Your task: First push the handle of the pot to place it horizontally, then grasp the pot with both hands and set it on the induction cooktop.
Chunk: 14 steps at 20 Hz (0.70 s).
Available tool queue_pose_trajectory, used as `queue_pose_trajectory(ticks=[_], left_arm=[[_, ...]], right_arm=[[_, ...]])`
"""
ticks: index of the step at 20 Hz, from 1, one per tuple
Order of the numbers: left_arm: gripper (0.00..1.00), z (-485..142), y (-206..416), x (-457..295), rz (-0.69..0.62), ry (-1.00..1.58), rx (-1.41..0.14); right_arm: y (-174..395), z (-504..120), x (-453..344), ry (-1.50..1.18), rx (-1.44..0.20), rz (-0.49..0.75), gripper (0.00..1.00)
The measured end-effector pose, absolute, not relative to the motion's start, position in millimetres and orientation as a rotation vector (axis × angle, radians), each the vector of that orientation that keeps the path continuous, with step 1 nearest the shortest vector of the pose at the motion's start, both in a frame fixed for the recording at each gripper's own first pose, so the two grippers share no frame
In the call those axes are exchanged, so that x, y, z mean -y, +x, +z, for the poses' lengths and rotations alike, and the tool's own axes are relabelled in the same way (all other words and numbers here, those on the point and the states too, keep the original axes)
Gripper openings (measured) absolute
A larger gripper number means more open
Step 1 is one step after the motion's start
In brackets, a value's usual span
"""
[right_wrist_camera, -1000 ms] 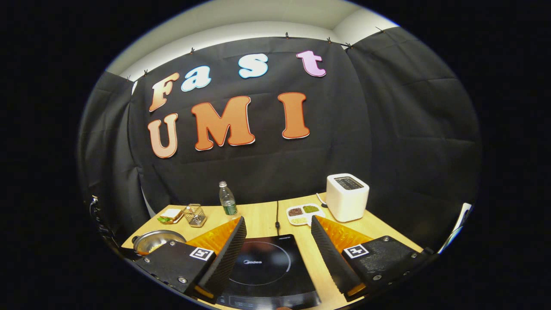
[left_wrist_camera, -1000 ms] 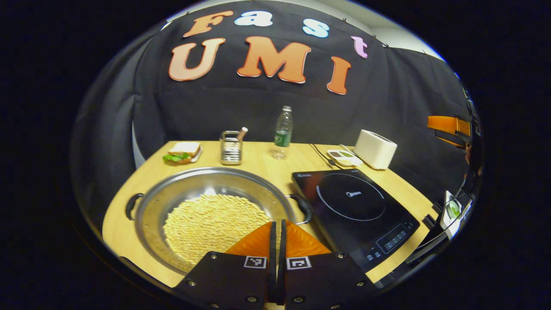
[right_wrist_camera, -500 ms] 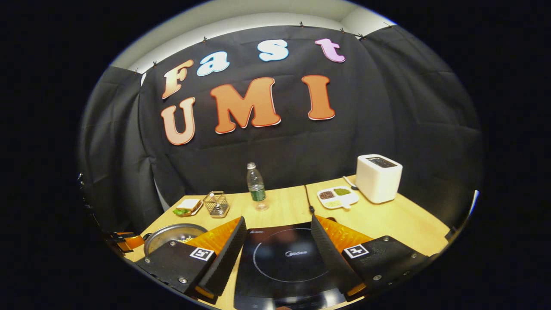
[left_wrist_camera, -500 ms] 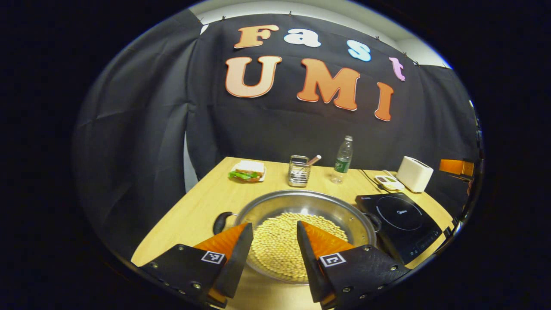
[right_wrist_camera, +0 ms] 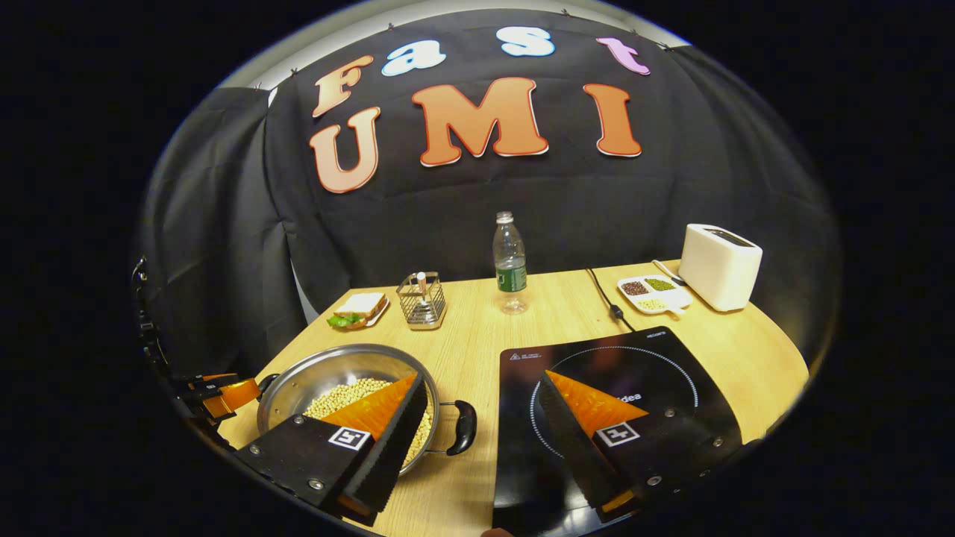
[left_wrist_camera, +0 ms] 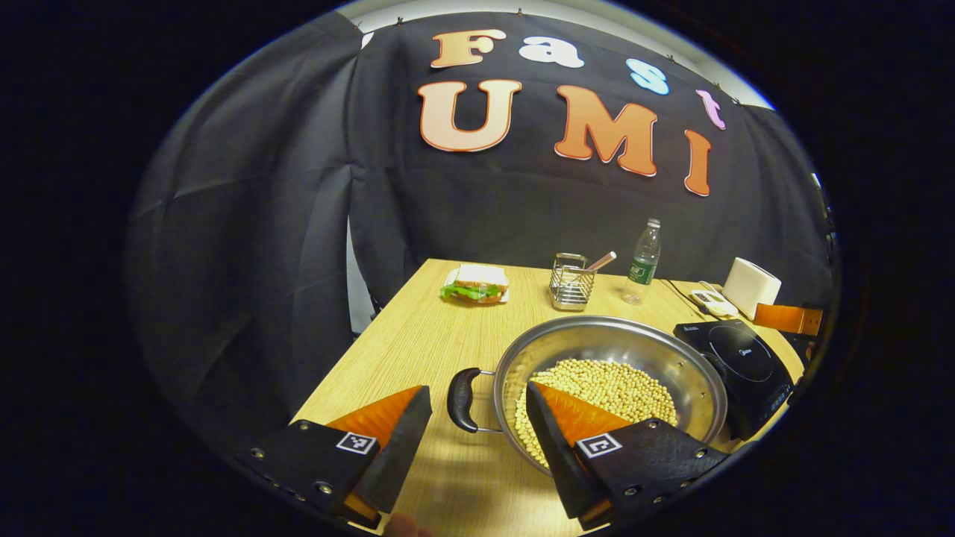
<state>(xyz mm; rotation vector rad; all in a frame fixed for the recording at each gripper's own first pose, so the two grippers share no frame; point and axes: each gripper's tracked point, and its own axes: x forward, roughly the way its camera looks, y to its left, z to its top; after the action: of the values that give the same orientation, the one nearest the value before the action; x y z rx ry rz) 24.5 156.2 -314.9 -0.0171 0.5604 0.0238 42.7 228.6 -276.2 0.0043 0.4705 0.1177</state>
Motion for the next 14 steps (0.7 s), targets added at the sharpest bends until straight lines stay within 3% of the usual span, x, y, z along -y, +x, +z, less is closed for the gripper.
queue_pose_trajectory(ticks=[11,14], left_arm=[[0.84,-355,48,-162,0.002,-0.025,-0.648],[0.83,-362,48,-158,-0.016,-0.025,-0.670]], right_arm=[[57,-352,-258,-0.099,-0.641,0.108,0.95],[53,-363,-264,-0.094,-0.682,0.125,0.90]])
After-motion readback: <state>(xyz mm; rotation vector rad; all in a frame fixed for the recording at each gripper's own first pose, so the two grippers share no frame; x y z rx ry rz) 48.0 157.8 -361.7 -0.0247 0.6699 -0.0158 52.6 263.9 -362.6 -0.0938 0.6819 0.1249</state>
